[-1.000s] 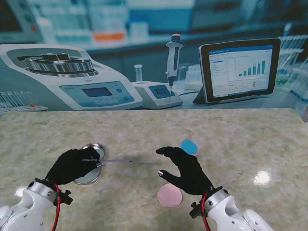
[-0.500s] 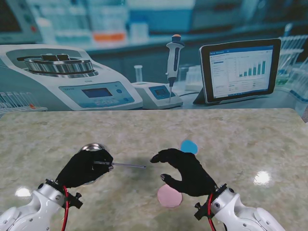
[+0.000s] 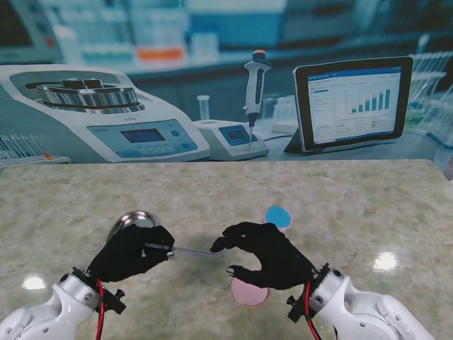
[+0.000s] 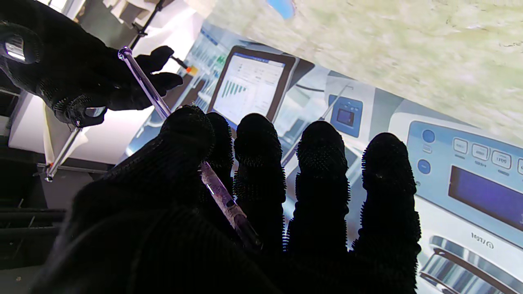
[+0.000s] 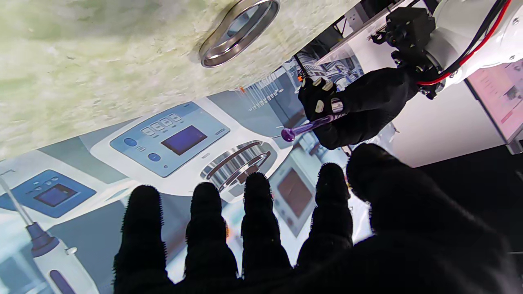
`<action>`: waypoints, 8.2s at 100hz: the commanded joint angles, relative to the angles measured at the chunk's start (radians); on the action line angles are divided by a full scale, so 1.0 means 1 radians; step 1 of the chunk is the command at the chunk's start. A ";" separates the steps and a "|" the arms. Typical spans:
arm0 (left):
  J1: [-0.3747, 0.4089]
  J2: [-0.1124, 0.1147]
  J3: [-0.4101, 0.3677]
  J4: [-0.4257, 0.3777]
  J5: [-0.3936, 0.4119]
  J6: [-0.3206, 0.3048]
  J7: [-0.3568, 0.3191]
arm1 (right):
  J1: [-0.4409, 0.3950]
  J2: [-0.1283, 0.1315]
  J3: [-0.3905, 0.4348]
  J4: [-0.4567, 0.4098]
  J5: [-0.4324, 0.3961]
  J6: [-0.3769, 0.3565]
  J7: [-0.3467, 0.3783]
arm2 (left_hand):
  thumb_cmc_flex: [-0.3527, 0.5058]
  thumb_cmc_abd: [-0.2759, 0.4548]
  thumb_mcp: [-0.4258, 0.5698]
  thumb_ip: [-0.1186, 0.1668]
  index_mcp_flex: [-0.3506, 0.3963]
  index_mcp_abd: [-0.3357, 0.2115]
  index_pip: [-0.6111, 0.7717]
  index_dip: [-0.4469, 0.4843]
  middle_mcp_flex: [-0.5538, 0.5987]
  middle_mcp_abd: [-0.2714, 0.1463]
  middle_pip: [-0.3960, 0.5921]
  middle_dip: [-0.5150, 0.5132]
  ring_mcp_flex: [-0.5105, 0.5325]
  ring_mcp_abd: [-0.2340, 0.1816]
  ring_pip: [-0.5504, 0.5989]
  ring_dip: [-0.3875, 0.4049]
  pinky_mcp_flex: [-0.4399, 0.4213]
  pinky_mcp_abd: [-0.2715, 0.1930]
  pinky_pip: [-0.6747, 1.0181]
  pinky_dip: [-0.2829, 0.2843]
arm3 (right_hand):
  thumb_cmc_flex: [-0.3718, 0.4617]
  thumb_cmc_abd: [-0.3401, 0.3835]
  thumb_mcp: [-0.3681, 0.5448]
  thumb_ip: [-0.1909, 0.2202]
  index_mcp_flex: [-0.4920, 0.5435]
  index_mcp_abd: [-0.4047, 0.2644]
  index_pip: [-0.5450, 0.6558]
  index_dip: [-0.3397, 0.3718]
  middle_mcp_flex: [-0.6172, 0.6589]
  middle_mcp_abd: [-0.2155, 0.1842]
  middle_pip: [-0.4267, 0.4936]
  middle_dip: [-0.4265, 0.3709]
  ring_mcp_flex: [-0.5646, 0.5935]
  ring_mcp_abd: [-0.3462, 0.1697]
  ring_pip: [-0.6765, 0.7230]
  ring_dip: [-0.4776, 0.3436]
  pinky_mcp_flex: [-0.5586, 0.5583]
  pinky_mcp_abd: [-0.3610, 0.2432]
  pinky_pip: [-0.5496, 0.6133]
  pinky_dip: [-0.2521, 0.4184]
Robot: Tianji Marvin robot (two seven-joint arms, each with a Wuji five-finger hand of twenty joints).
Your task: Line a culture dish with filter paper and press it flat with a glass rod
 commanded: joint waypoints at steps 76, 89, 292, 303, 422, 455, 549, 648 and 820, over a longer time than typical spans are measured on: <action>-0.010 0.006 0.029 -0.001 -0.017 -0.021 -0.018 | 0.151 0.030 -0.105 0.050 0.019 -0.060 0.120 | 0.062 0.027 0.045 0.012 0.069 -0.083 0.122 0.065 0.014 0.004 0.023 0.017 0.018 0.018 0.025 0.020 -0.002 0.030 0.041 0.040 | -0.016 -0.005 -0.060 -0.051 0.093 -0.052 0.037 0.003 0.095 -0.003 0.009 0.017 0.088 0.013 0.037 0.027 0.058 -0.003 0.098 0.058; -0.011 0.006 0.032 -0.002 -0.020 -0.019 -0.020 | 0.169 0.033 -0.119 0.060 0.018 -0.071 0.129 | 0.063 0.028 0.042 0.013 0.069 -0.083 0.122 0.065 0.014 0.004 0.023 0.017 0.018 0.018 0.025 0.020 -0.002 0.030 0.041 0.040 | -0.008 -0.025 -0.048 -0.078 0.114 -0.052 0.069 -0.022 0.116 -0.010 -0.001 0.014 0.100 0.007 0.037 0.027 0.064 -0.003 0.107 0.063; -0.015 0.006 0.056 -0.015 -0.077 0.007 -0.037 | 0.323 -0.009 -0.303 0.247 0.145 -0.131 -0.026 | 0.145 0.068 -0.098 0.060 0.047 -0.048 0.097 -0.021 0.003 0.025 -0.008 -0.008 0.016 0.030 0.007 0.014 -0.005 0.032 0.034 0.039 | -0.101 0.034 0.150 -0.092 0.797 0.233 0.836 0.574 0.807 0.104 0.806 0.630 0.757 0.100 1.152 0.612 0.589 -0.011 0.888 0.544; -0.014 0.006 0.055 -0.017 -0.081 0.009 -0.040 | 0.320 -0.011 -0.306 0.246 0.154 -0.117 -0.031 | 0.183 0.086 -0.167 0.081 0.038 -0.044 0.100 -0.063 -0.004 0.029 -0.019 -0.016 0.009 0.035 -0.005 0.012 -0.009 0.033 0.024 0.038 | -0.116 0.028 0.160 -0.077 0.846 0.237 0.915 0.615 0.869 0.094 0.891 0.716 0.834 0.071 1.259 0.648 0.653 0.007 0.945 0.616; 0.008 0.009 0.018 -0.024 -0.156 0.004 -0.083 | 0.245 -0.031 -0.240 0.200 0.038 -0.005 -0.143 | -0.247 0.162 -0.228 0.168 -0.333 0.179 -0.693 -0.576 -0.684 0.056 -0.785 -0.631 -0.503 -0.049 -1.056 -0.470 -0.339 -0.054 -0.819 -0.163 | -0.239 -0.145 0.349 0.212 1.043 0.224 1.296 0.628 1.107 0.001 1.252 0.830 1.057 -0.098 1.550 0.957 1.219 0.016 1.247 0.585; 0.025 0.001 -0.003 -0.012 -0.143 0.004 -0.049 | 0.198 -0.024 -0.145 0.177 0.044 0.059 -0.098 | -0.223 0.224 -0.368 0.182 -0.341 0.167 -0.762 -0.614 -0.719 0.065 -0.837 -0.662 -0.519 -0.048 -1.118 -0.469 -0.353 -0.065 -0.968 -0.147 | -0.255 -0.158 0.380 0.220 1.045 0.228 1.326 0.618 1.105 -0.024 1.296 0.821 1.058 -0.133 1.557 1.049 1.221 0.020 1.247 0.742; 0.057 0.003 0.049 0.038 0.068 0.069 0.029 | 0.414 -0.005 -0.029 0.367 0.049 0.435 0.110 | -0.073 0.340 -0.606 0.207 -0.361 0.165 -0.840 -0.657 -0.793 0.091 -0.940 -0.705 -0.644 -0.094 -1.190 -0.545 -0.397 -0.111 -1.248 -0.305 | -0.261 -0.156 0.395 0.218 1.044 0.228 1.334 0.614 1.105 -0.029 1.296 0.831 1.060 -0.141 1.554 1.079 1.220 0.031 1.247 0.793; 0.018 0.004 0.098 0.033 0.064 0.169 0.015 | 0.593 0.017 -0.177 0.588 0.015 0.672 0.240 | -0.063 0.343 -0.608 0.207 -0.354 0.169 -0.839 -0.656 -0.808 0.089 -0.981 -0.704 -0.659 -0.098 -1.195 -0.563 -0.394 -0.115 -1.248 -0.384 | -0.255 -0.144 0.378 0.221 1.044 0.225 1.335 0.616 1.105 -0.036 1.295 0.833 1.060 -0.152 1.553 1.085 1.221 0.024 1.247 0.802; 0.041 0.008 0.103 0.021 0.093 0.083 0.027 | 0.575 0.028 -0.194 0.542 -0.032 0.732 0.282 | -0.065 0.341 -0.609 0.208 -0.354 0.121 -0.814 -0.643 -0.809 0.073 -0.988 -0.708 -0.658 -0.103 -1.200 -0.580 -0.394 -0.121 -1.245 -0.390 | -0.248 -0.125 0.349 0.219 1.044 0.225 1.335 0.616 1.105 -0.044 1.294 0.832 1.061 -0.165 1.551 1.086 1.223 0.010 1.247 0.800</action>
